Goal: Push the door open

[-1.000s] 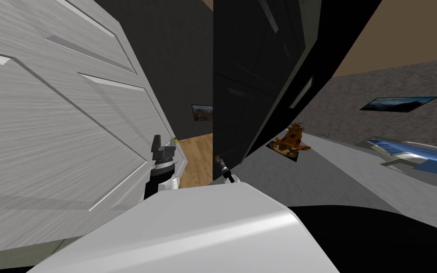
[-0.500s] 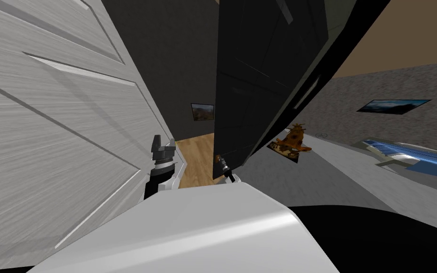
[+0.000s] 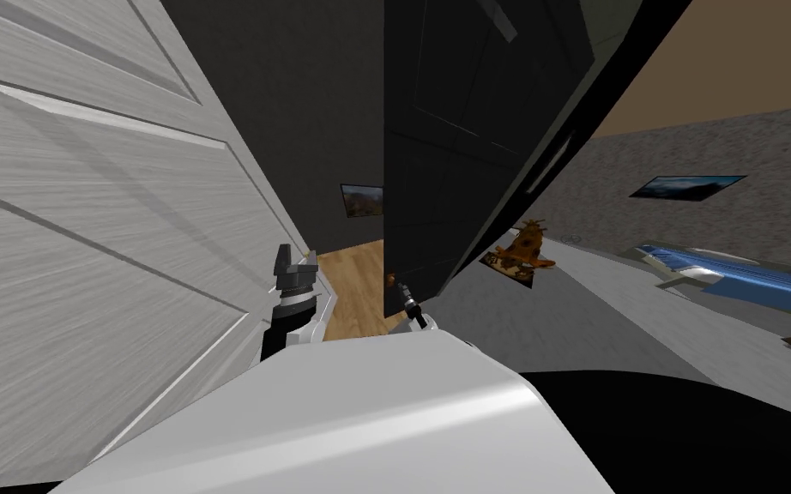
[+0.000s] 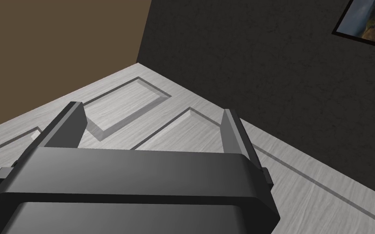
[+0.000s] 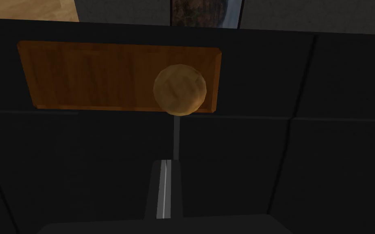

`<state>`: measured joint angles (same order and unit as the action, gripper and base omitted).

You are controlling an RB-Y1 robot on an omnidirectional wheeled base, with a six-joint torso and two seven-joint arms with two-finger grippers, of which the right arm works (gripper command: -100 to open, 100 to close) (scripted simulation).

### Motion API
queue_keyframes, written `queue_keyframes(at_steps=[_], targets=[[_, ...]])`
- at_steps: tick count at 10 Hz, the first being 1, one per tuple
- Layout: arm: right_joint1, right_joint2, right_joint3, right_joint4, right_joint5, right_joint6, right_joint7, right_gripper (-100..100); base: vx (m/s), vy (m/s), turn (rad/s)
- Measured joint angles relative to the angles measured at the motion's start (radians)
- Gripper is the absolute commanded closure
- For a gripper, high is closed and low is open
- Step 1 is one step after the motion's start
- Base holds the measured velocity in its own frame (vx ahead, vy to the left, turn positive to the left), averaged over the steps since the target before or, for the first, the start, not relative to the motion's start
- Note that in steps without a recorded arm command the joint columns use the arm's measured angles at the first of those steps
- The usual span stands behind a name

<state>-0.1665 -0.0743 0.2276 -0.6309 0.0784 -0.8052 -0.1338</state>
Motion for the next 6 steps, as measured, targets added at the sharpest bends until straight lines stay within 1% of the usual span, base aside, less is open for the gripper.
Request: queue_keyframes(at_steps=[2,4,5,6], targets=[[0.002,0.002,0.003,-0.004,0.000,0.002,-0.004,-100,-0.239,-0.015,-0.033],[0.007,0.010,0.007,-0.015,0.000,0.006,-0.009,-100,-0.206,-0.008,-0.037],[0.004,0.016,0.007,-0.009,0.000,0.004,-0.010,-100,-0.093,-0.009,-0.004],[0.004,0.017,0.008,-0.008,-0.001,0.003,-0.010,-100,0.083,0.028,0.029]])
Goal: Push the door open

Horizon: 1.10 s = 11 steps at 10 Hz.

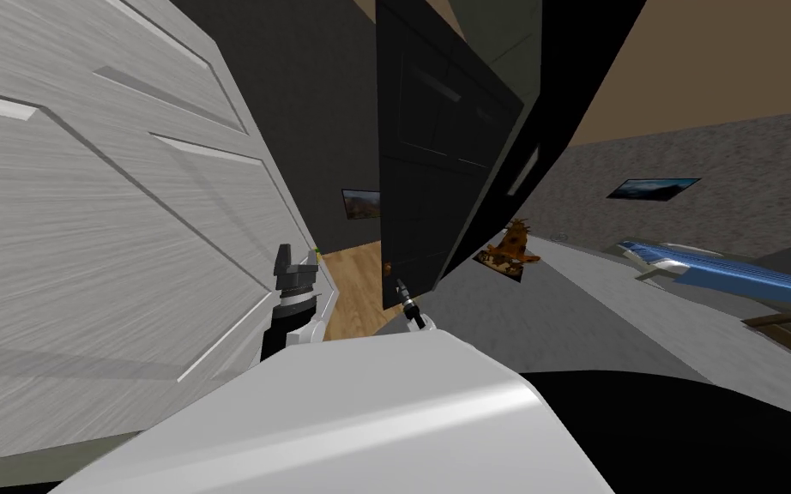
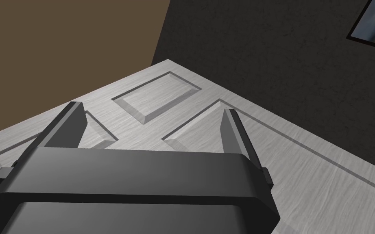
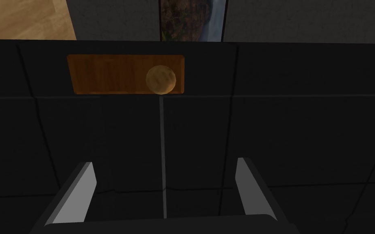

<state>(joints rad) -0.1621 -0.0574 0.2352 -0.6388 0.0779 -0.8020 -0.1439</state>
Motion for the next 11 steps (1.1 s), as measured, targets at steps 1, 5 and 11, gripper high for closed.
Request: queue_keyframes(at_steps=[1,5,11], targets=[[0.003,-0.003,-0.001,-0.003,0.000,0.000,0.001,-100,0.158,0.054,0.021],[0.000,-0.005,-0.009,0.006,-0.004,-0.009,0.009,-100,0.189,0.067,0.022],[0.003,0.006,-0.020,0.011,-0.008,-0.022,0.021,100,0.141,0.048,0.016]])
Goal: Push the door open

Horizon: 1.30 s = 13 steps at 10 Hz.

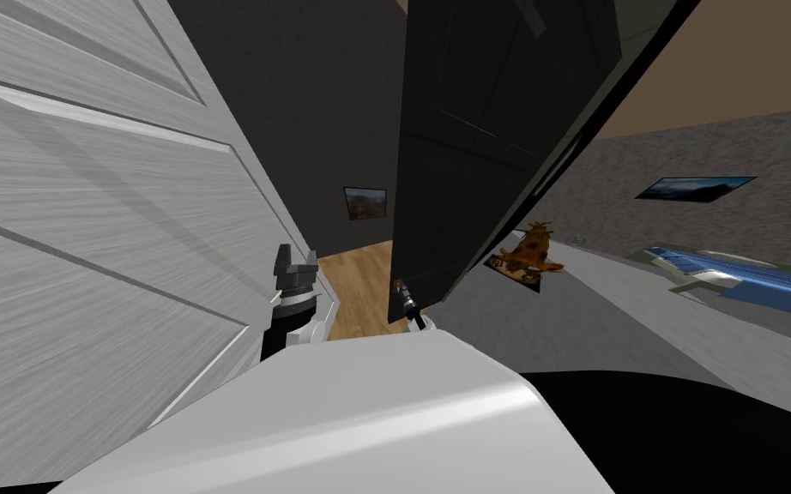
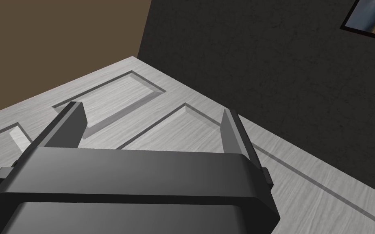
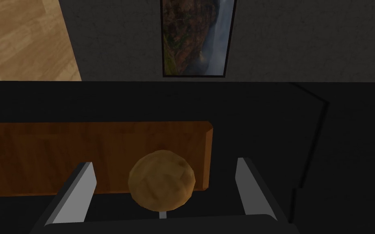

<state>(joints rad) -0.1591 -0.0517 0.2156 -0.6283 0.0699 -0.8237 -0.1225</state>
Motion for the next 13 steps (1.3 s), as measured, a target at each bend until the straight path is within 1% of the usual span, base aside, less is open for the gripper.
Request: queue_keyframes(at_steps=[5,7,8,9,10,11,12,13], targets=[[0.000,0.000,0.001,0.002,0.001,0.004,0.000,100,-0.012,-0.004,0.002],[0.004,-0.002,-0.002,0.007,-0.001,0.005,0.004,100,0.149,0.041,-0.047],[0.000,-0.001,-0.009,0.023,-0.004,0.003,0.012,100,0.200,0.083,-0.068],[-0.011,-0.005,-0.020,0.047,-0.010,-0.010,0.019,100,0.143,0.038,-0.020],[-0.005,-0.006,-0.023,0.028,-0.011,-0.003,0.025,100,0.184,0.012,-0.091],[-0.001,-0.012,-0.035,0.012,-0.017,0.004,0.032,100,0.249,0.013,-0.155],[0.004,-0.018,-0.051,-0.005,-0.024,0.014,0.044,-100,0.009,0.037,-0.063],[0.003,-0.018,-0.052,-0.009,-0.025,0.018,0.046,-100,-0.168,0.016,-0.005]])
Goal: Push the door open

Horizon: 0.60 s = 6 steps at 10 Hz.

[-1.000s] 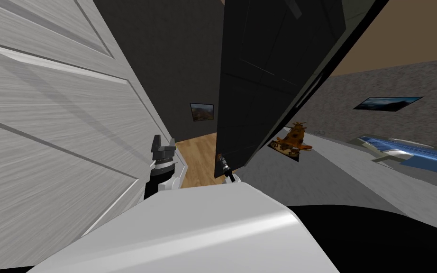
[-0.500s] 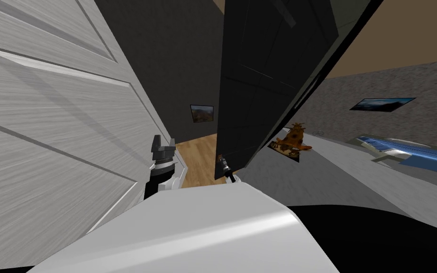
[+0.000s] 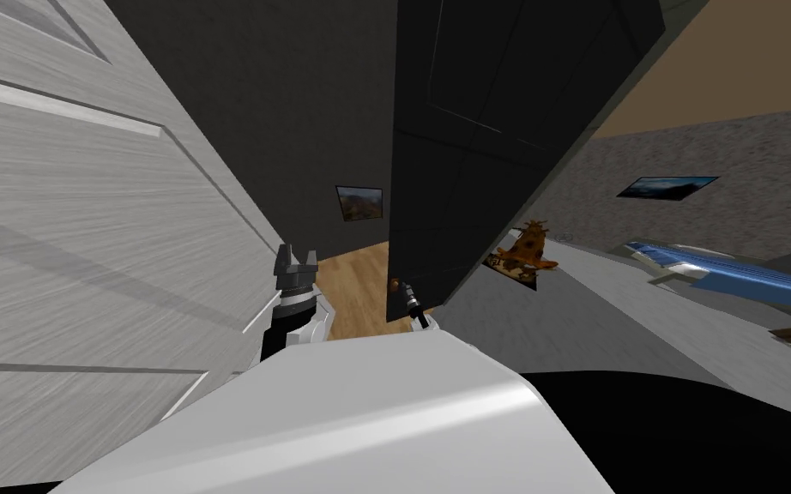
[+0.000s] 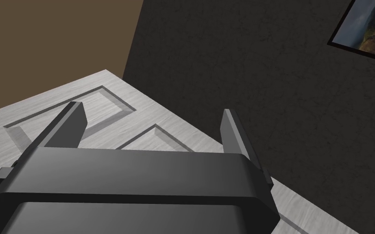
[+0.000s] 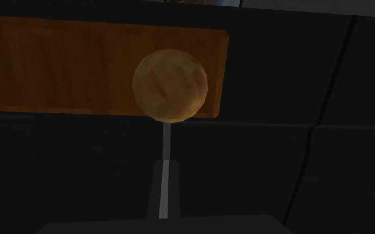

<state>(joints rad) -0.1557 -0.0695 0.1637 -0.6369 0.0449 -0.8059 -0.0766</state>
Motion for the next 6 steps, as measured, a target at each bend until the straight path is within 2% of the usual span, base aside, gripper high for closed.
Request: queue_keyframes(at_steps=[3,6], targets=[[0.002,0.004,0.002,-0.004,-0.002,0.004,-0.006,-100,-0.235,0.022,-0.042],[0.004,0.020,0.003,-0.011,-0.006,0.013,-0.012,-100,-0.230,0.020,-0.042]])
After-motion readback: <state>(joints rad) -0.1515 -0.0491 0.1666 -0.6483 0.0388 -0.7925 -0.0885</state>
